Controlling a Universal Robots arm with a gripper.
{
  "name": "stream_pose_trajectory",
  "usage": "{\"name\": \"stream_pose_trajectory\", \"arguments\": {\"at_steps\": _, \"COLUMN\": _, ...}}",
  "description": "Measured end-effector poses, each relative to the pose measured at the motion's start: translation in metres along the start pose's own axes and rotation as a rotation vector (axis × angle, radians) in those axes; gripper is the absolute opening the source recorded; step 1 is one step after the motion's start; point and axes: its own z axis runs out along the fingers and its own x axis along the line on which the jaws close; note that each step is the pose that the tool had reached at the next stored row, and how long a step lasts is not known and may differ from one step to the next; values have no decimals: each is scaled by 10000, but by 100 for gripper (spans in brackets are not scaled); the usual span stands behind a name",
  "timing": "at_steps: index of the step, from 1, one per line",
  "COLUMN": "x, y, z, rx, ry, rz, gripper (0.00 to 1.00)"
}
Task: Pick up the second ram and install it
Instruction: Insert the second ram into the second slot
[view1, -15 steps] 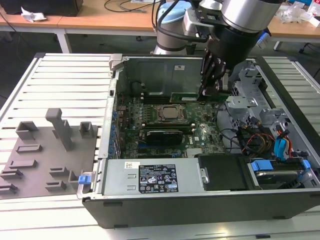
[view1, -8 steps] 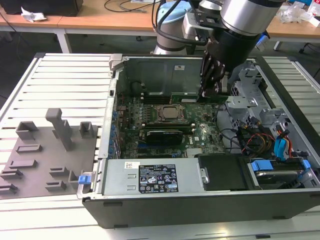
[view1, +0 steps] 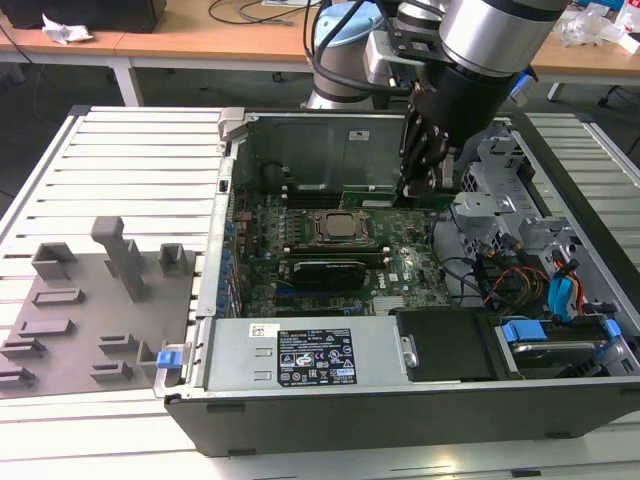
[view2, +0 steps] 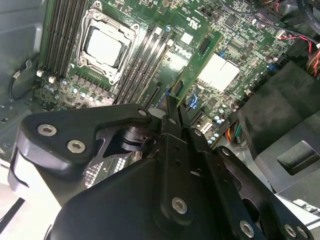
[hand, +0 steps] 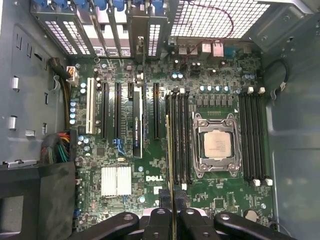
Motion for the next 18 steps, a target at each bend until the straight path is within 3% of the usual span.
{"name": "stream_pose_trajectory", "arguments": {"at_steps": 1, "x": 4, "y": -7, "z": 49, "rx": 0, "ry": 1, "rz": 0, "gripper": 14}}
{"name": "stream_pose_trajectory", "arguments": {"at_steps": 2, "x": -53, "y": 29, "z": 124, "rx": 0, "ry": 0, "rz": 0, "gripper": 14}}
{"name": "stream_pose_trajectory", "arguments": {"at_steps": 4, "x": -88, "y": 77, "z": 159, "rx": 0, "ry": 2, "rz": 0, "gripper": 14}}
{"name": "stream_pose_trajectory", "arguments": {"at_steps": 18, "x": -97, "y": 88, "z": 274, "rx": 0, "ry": 9, "rz": 1, "gripper": 14}}
